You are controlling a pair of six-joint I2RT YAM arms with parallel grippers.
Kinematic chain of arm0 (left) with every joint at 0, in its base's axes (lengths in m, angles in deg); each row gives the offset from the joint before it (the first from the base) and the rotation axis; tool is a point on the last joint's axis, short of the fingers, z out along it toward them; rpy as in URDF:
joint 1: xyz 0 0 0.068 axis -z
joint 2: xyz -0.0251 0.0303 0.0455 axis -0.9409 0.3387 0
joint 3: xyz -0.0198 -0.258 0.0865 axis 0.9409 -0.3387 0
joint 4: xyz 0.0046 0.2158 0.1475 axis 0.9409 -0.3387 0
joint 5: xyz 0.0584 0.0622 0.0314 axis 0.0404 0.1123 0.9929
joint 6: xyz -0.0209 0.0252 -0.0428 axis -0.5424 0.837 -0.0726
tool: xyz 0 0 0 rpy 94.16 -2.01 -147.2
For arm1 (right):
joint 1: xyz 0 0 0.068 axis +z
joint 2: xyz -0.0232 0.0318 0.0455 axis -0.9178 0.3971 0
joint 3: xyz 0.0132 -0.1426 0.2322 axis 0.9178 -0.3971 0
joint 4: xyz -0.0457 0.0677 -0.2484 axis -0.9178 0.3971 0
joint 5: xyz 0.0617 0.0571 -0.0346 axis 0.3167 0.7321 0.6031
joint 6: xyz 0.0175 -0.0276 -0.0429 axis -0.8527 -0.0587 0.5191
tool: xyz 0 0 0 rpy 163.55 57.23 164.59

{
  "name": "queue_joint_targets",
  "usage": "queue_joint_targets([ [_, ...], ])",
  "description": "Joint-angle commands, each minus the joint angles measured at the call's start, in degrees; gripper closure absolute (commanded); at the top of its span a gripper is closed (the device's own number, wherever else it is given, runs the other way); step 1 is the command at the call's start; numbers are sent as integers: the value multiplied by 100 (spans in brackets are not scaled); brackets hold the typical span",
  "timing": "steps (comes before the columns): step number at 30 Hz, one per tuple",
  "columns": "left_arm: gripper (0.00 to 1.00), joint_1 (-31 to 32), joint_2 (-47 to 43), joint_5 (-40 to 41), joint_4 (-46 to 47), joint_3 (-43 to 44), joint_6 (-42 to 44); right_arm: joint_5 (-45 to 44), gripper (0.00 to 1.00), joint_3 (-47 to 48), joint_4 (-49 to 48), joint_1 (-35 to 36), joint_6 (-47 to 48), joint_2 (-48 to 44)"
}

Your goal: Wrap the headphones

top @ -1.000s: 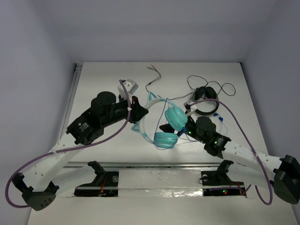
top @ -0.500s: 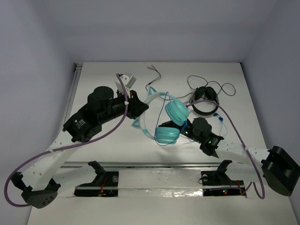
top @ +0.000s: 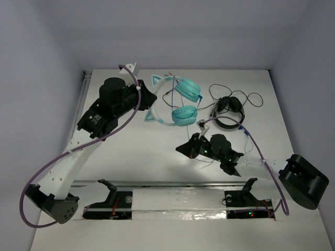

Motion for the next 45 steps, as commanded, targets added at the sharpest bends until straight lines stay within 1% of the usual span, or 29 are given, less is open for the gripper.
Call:
queue_joint_targets([
  [1, 100, -260, -49, 234, 911, 251, -417, 208, 100, 75, -367, 235, -25, 10],
  [4, 100, -410, -5, 569, 1088, 154, -540, 217, 100, 216, -139, 515, 45, 124],
  [6, 100, -480, 57, 605, 1228, 128, -636, 103, 100, 295, 19, 691, 80, 177],
  [8, 100, -481, 127, 973, 1333, 110, -680, -11, 100, 339, 99, 937, 81, 203],
  [10, 100, -542, 162, 1071, 1413, 57, -768, -47, 100, 348, 160, 1087, 63, 168],
  [11, 100, -542, 171, 1271, 1465, 14, -795, -82, 100, 339, 178, 1201, 28, 142],
  [13, 100, -542, 171, 1622, 1519, -30, -821, -135, 100, 304, 274, 1289, -7, 80],
  [20, 100, -595, 197, 2371, 1957, -504, -1085, -214, 100, 374, 714, 1457, 19, -113],
  [22, 100, -595, 250, 2565, 2046, -619, -1111, -223, 100, 409, 1091, 1526, 28, -192],
  [24, 100, -595, 285, 2907, 2099, -795, -1120, -292, 100, 645, 1398, 1615, 54, -385],
  [25, 100, -595, 320, 2995, 2116, -865, -1111, -337, 100, 716, 1756, 1702, 54, -455],
  [27, 100, -595, 347, 3242, 2169, -1111, -1111, -355, 100, 979, 2136, 1782, 54, -675],
  [28, 100, -595, 382, 3434, 2169, -1216, -1111, -355, 100, 1085, 2564, 1912, 63, -754],
  [29, 100, -534, 400, 3549, 2160, -1409, -1111, -363, 100, 1217, 2786, 1975, 98, -816],
  [30, 100, -481, 443, 3663, 2169, -1498, -1103, -442, 100, 1349, 3284, 2028, 185, -912],
  [31, 100, -481, 470, 3769, 2169, -1594, -1094, -503, 100, 1654, 3550, 2080, 221, -939],
  [33, 100, -288, 522, 4085, 2169, -1849, -1085, -478, 100, 1972, 4025, 2134, 343, -948],
  [34, 100, -226, 566, 4173, 2169, -1937, -1068, -408, 100, 2287, 4489, 2134, 379, -913],
  [35, 100, -156, 593, 4304, 2160, -2077, -1059, -338, 100, 2447, 4667, 2134, 423, -887],
  [36, 100, 19, 645, 4428, 2169, -2200, -1050, -215, 100, 2797, 5052, 2186, 528, -800],
  [37, 100, 125, 681, 4498, 2169, -2202, -1032, -197, 100, 2800, 5274, 2186, 581, -738],
  [38, 100, 222, 716, 4560, 2169, -2289, -1032, -205, 100, 3157, 5476, 2186, 651, -694],
  [41, 100, 582, 821, 4754, 2082, -2491, -997, -284, 100, 3755, 6092, 2186, 915, -597],
  [44, 100, 811, 769, 4675, 1994, -2754, -953, -748, 100, 4222, 6689, 2186, 1205, -588],
  [45, 100, 811, 717, 4605, 1993, -2825, -918, -1063, 100, 4502, 6821, 2186, 1371, -597],
])
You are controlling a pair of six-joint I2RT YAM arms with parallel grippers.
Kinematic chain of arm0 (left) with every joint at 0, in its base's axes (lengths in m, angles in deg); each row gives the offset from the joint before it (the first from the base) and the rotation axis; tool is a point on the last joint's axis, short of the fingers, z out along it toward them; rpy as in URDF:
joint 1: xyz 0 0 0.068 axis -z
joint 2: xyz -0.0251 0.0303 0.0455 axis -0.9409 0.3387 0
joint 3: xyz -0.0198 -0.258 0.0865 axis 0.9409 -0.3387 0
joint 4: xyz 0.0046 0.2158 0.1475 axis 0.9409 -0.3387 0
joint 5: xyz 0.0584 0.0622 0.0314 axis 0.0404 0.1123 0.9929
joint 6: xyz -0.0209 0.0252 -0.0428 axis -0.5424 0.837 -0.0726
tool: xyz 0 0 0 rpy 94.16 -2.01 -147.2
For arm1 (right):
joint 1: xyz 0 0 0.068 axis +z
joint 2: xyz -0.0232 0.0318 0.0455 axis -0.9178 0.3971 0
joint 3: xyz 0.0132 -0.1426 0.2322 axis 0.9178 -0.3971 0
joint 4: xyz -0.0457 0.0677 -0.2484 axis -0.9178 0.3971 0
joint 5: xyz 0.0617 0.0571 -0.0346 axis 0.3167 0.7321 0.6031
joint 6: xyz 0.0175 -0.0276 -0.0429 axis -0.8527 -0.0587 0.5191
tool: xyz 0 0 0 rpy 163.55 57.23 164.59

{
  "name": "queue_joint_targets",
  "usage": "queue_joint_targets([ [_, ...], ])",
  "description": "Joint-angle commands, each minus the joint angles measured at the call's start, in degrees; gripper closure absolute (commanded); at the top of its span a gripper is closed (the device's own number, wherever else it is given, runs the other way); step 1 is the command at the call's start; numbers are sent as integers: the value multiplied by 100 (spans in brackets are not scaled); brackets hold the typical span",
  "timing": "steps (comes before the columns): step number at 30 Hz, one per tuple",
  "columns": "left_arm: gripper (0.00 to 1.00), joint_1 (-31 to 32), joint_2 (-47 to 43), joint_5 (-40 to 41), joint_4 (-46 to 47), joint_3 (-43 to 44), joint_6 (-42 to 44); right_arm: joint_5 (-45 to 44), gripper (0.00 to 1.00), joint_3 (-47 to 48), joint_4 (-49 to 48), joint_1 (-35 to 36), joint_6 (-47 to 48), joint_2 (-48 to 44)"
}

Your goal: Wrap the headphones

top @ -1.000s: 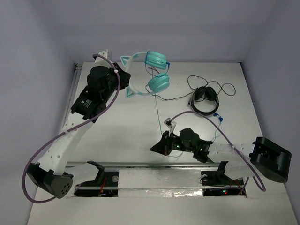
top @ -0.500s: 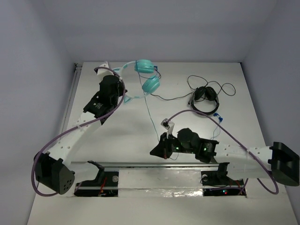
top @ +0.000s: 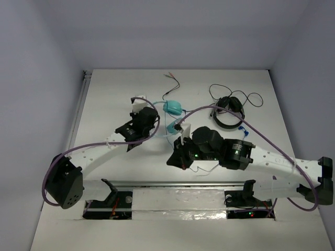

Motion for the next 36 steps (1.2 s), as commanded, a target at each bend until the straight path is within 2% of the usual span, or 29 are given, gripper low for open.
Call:
queue_joint_targets([
  [1, 100, 123, -339, 57, 441, -181, -55, -709, 100, 750, 1012, 44, 576, -55],
  [4, 100, 255, -463, -381, 196, -313, 59, -1377, 100, 1145, 1364, 44, 884, -11],
  [6, 100, 448, -481, -638, -322, -182, 42, -1755, 100, 1243, 1436, -8, 1112, -2],
  [11, 100, 1010, -621, -1192, -1156, 29, 112, -2222, 100, 1480, 1454, -386, 1561, 86],
  [13, 100, 1125, -700, -1341, -1324, 74, 165, -2066, 100, 1568, 1462, -614, 1833, 191],
  [16, 100, 1178, -919, -2121, -1492, 100, 428, -2020, 100, 1638, 1410, -877, 2097, 244],
  [20, 100, 1178, -1359, -3114, -1282, 4, 858, -2091, 100, 1551, 1129, -1449, 2010, 209],
  [25, 100, 1178, -1807, -3836, -1211, 82, 1105, -1880, 100, 1121, 672, -1783, 1896, 121],
  [30, 100, 1178, -2036, -4031, -1448, 179, 1422, -2117, 100, 830, 522, -1906, 1790, -142],
  [36, 100, 1073, -2265, -4435, -1413, 197, 1685, -1732, 100, 356, 198, -2012, 1352, -616],
])
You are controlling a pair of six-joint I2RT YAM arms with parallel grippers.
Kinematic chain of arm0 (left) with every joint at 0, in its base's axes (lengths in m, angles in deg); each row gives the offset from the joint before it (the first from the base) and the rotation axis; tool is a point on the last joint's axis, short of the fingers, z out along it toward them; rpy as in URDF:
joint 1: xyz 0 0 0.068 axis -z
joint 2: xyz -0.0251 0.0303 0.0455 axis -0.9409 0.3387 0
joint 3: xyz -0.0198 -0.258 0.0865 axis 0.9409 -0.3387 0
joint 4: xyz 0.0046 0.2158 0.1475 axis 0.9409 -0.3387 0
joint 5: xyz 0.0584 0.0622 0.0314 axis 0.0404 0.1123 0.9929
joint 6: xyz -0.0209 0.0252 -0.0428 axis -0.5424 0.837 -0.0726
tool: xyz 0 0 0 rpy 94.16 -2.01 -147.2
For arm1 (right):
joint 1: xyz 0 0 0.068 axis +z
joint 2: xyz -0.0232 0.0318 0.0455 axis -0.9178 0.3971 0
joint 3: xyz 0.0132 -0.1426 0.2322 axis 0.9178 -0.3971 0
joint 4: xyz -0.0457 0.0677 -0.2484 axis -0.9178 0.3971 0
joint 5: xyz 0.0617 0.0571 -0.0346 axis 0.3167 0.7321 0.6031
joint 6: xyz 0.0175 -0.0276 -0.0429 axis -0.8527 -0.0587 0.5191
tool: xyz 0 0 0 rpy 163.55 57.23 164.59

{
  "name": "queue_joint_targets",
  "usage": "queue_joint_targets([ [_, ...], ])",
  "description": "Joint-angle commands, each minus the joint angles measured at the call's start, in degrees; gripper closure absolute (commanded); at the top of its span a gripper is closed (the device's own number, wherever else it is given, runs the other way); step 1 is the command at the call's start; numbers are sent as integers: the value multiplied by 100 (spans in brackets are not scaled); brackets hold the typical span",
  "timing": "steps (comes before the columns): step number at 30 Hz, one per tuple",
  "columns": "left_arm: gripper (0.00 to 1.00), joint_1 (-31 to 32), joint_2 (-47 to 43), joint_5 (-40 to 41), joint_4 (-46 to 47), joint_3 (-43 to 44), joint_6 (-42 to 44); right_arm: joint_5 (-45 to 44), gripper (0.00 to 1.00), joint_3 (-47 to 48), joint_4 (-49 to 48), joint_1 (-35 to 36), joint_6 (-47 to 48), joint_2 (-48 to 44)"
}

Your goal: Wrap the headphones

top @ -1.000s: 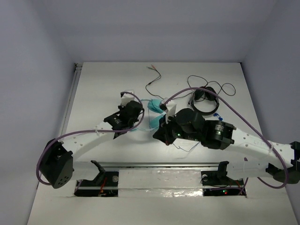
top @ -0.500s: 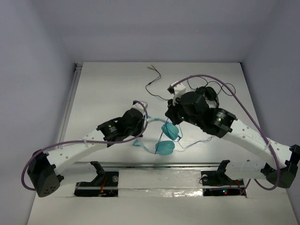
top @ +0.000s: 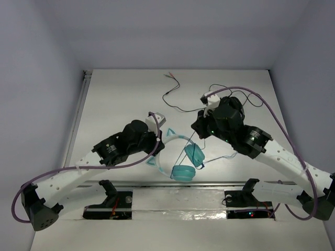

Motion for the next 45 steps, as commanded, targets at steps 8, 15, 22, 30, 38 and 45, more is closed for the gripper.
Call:
queue_joint_targets([
  [8, 100, -238, -430, -1678, 1007, 198, 88, 467, 100, -1271, -1659, -258, -796, -976],
  [15, 100, -536, -500, -1714, 1333, 426, -237, 546, 66, -2089, -2345, -258, -1463, -2004],
  [22, 100, -1151, -360, -2408, 1790, 576, -712, 950, 54, -2836, -2758, -258, -1754, -2296],
  [30, 100, -1564, -149, -2620, 1782, 1102, -985, 1196, 47, -3443, -3531, -258, -1877, -2129],
  [38, 100, -1618, 106, -2655, 1712, 1569, -1204, 935, 37, -3724, -4288, -258, -1790, -1514],
  [45, 100, -1618, 300, -2453, 1344, 2069, -1082, 3, 32, -3672, -4245, -258, -1789, -1057],
])
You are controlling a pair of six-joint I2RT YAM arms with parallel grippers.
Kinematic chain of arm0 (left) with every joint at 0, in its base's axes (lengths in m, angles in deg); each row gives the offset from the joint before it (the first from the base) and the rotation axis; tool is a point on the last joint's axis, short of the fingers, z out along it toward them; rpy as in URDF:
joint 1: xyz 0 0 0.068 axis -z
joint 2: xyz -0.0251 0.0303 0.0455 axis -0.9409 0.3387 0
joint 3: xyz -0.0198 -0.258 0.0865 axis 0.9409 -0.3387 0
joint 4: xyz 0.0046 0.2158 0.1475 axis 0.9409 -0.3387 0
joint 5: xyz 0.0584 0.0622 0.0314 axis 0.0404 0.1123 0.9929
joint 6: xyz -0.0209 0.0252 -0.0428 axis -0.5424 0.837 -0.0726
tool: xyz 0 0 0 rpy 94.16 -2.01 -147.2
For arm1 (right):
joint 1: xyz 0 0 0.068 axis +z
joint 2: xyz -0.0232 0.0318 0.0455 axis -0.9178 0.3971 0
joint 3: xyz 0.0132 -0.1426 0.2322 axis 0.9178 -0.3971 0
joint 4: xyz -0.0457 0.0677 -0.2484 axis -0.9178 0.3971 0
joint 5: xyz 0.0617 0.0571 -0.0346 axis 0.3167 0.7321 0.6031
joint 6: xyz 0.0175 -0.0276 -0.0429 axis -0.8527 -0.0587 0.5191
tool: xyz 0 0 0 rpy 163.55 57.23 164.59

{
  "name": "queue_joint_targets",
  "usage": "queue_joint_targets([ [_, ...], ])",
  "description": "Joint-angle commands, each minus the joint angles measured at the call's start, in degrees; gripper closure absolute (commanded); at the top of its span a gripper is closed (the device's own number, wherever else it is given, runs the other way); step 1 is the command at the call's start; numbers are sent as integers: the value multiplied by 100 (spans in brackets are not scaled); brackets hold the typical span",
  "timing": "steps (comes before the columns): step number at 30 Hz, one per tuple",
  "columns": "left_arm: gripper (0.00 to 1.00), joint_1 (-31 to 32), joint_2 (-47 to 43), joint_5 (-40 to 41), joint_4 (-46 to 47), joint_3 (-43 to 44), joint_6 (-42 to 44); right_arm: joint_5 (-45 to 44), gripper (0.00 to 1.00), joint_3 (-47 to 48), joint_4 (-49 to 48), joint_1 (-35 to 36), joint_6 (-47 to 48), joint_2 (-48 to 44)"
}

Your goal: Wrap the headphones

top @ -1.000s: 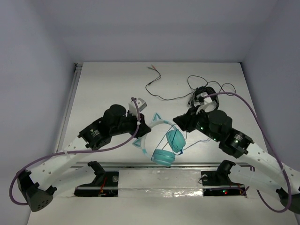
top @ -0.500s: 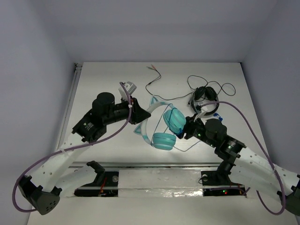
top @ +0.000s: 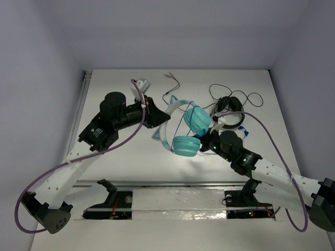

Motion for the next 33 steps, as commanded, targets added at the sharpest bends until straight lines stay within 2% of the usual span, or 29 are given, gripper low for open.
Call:
queue_joint_targets([
  [1, 100, -18, -24, 15, 217, 573, -113, -671, 33, 59, -162, -40, 20, 104],
  [3, 100, -18, 3, 321, 6, 748, -34, -610, 39, 42, -73, -40, -76, 149],
  [5, 100, -18, 11, 489, -125, 828, 10, -653, 40, -107, -81, -40, -199, 105],
  [7, 100, -18, 3, 516, -135, 899, 1, -898, 35, -178, -47, -40, -340, 96],
  [9, 100, -18, 3, 542, -144, 908, -7, -1049, 21, -152, -73, -40, -401, 201],
  [10, 100, -18, -15, 560, -118, 899, -25, -989, 19, -108, -212, -40, -384, 402],
  [16, 100, -18, 55, 490, -144, 978, -60, -1216, 20, 209, -879, -40, -384, 1483],
  [24, 100, -18, 152, 560, 22, 1145, -122, 136, 41, -46, -2155, -40, -270, 2644],
  [26, 100, -18, 187, 708, 58, 1136, -157, 688, 50, -46, -2401, -40, -235, 2732],
  [28, 100, -18, 274, 971, 102, 1153, -183, 1372, 64, -55, -2664, -40, -269, 2838],
  [31, 100, -18, 389, 1455, 120, 1224, -227, 1867, 71, -116, -2771, 100, -427, 2856],
  [33, 100, -18, 416, 1632, 268, 1163, -315, 1738, 74, -239, -2649, 311, -481, 2681],
])
